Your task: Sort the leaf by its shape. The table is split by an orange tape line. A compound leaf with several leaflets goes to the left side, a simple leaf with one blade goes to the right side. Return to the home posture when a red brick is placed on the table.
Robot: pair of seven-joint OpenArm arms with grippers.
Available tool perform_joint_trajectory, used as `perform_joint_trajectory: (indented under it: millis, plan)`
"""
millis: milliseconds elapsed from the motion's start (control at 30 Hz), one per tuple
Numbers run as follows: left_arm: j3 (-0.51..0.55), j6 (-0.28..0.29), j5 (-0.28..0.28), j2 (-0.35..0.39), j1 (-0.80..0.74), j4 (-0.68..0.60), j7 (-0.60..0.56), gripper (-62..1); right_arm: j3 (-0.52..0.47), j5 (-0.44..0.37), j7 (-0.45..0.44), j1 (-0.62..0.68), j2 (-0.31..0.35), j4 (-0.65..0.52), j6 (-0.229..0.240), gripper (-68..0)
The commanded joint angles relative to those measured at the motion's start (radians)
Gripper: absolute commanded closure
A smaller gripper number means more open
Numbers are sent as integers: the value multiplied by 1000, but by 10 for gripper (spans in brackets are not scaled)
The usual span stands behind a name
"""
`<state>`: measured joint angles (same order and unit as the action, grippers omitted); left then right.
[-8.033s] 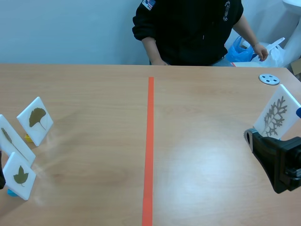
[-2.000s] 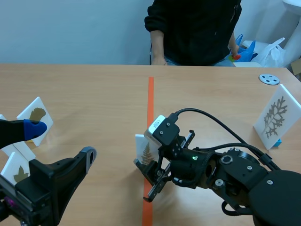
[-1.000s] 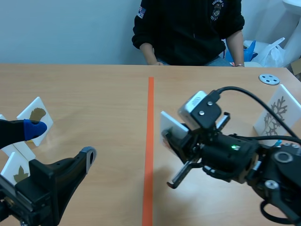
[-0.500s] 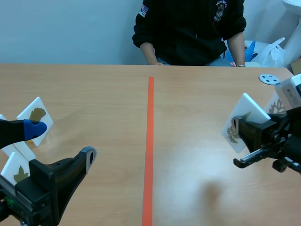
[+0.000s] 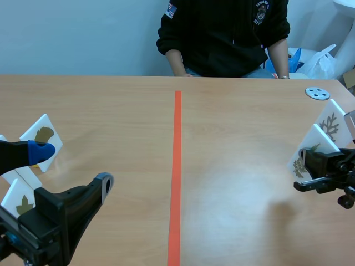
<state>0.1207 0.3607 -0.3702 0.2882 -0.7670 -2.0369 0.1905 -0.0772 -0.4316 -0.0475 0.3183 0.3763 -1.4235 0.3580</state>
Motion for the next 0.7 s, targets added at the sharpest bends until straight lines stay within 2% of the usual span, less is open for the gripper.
perform_joint_trajectory:
  millis: [0, 233, 333, 467, 567, 667]
  plan:
    - [3, 2, -7, -2, 3, -11, -14, -623, -2, -7, -23, -45, 5, 28, -3, -15]
    - [3, 2, -7, -3, 3, -11, -14, -623, -2, -7, -51, -129, -8, 202, -4, -15]
    - [3, 2, -7, -3, 3, -11, -14, -623, -2, -2, -52, -132, -8, 214, -33, -18]
    - [3, 2, -7, -3, 3, -11, -14, -623, -2, 30, -47, -130, -13, 214, -45, -69]
    - [3, 2, -7, -3, 3, -11, -14, -623, -2, 37, -44, -130, -17, 215, -60, -70]
    - [3, 2, -7, -3, 3, -11, -14, -623, -2, 39, -45, -130, -17, 215, -60, -151]
